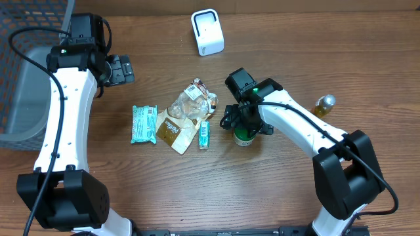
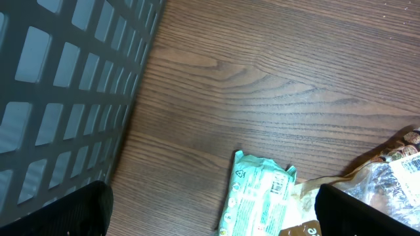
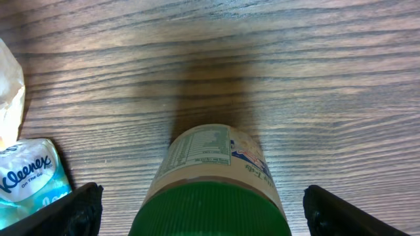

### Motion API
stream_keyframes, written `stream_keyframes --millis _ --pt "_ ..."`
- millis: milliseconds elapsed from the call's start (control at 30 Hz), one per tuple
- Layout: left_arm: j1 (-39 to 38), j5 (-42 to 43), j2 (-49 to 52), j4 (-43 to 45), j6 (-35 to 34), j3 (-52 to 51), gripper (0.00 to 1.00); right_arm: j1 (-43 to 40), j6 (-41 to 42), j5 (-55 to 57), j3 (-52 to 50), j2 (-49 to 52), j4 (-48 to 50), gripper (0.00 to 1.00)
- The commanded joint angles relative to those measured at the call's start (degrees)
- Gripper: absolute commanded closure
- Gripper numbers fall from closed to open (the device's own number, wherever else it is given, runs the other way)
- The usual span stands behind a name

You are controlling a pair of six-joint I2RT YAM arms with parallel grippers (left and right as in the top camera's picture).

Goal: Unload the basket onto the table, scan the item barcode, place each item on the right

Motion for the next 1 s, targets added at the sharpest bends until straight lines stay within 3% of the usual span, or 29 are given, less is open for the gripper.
stream_keyframes --millis 0,433,500,967 --pt "-0.02 -0.35 -0.42 0.04 0.09 1.01 0.00 0.22 -0.07 1.77 -0.35 0.07 0.22 0.05" --pt "-0.02 -0.35 -0.42 0.04 0.09 1.01 0.01 0.22 -0.07 2.01 -2.56 0.07 1.29 0.04" --pt "-0.02 -0.35 -0.42 0.04 0.09 1.01 0.00 0.13 -0.07 3.06 -2.86 0.07 1.16 0.09" --pt "-0.02 -0.35 -0.42 0.07 0.09 1.01 0.01 -0.31 -0.11 3.32 -2.86 0.07 0.33 0.18"
